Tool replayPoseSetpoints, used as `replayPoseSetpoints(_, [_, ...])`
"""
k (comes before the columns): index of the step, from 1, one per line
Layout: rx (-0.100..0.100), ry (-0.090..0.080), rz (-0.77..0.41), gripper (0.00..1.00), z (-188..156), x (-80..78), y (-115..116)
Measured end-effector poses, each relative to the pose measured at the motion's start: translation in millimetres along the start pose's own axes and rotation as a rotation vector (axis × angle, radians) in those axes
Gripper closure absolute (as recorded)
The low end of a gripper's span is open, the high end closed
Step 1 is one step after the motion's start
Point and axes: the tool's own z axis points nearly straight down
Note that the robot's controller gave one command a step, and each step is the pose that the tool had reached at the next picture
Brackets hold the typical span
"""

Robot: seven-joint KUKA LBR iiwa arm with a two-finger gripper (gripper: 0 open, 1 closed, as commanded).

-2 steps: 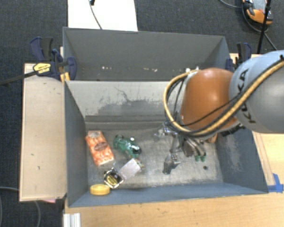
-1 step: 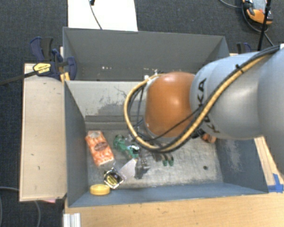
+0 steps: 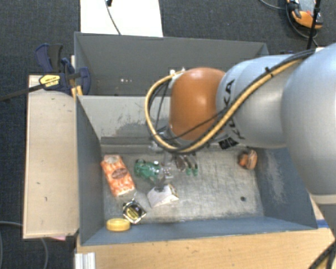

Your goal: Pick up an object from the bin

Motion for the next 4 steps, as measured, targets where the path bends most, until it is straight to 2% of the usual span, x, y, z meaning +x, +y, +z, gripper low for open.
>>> replayPoseSetpoints(1, [0.001, -0.01, -0.339, 0.0, 31, 28.8, 6])
replayPoseSetpoints(2, [-0.002, 0.0, -0.003, 1.0, 47, -6.8, 4])
replayPoseSetpoints(4, [-0.002, -0.003, 0.024, 1.0, 46, -15.0, 3])
